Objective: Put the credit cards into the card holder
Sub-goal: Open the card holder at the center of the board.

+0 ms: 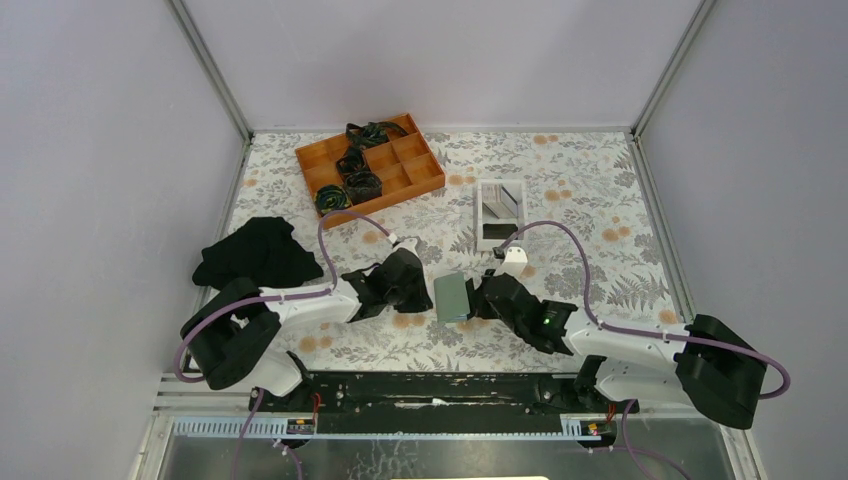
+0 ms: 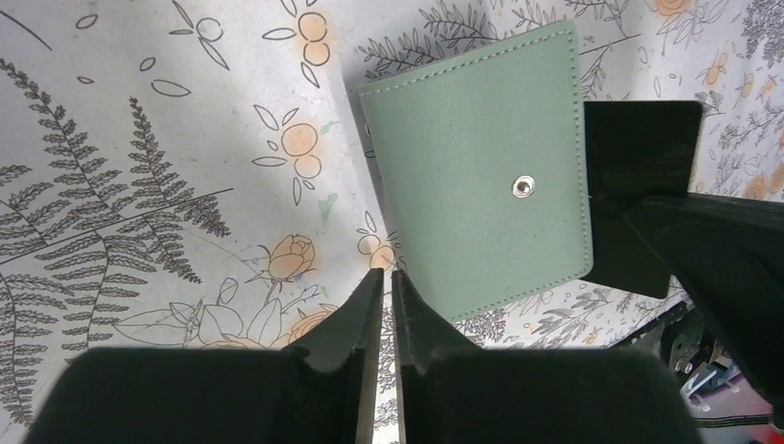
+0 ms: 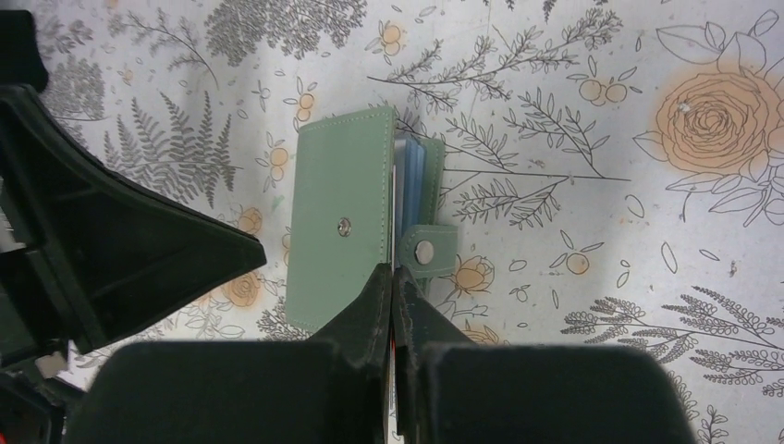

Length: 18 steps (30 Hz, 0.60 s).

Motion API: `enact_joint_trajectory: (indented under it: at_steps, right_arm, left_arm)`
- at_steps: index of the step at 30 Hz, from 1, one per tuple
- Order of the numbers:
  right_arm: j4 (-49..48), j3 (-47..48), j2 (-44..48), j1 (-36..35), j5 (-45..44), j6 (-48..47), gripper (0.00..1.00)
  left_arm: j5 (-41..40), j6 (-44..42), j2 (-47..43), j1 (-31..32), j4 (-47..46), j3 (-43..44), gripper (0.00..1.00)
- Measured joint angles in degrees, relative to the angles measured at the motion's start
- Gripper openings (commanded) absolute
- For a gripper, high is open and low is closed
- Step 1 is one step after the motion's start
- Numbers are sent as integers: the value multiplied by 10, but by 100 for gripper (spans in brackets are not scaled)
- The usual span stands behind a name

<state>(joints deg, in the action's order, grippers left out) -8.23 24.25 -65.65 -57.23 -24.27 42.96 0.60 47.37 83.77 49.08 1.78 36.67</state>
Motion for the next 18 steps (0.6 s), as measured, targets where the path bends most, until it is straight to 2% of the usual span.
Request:
enact_joint_trajectory:
  at_steps: [18]
  right_arm:
    - [2,0,16,0,-17,-2,0]
  left_arm:
    - [0,0,0,0,0,-6,13]
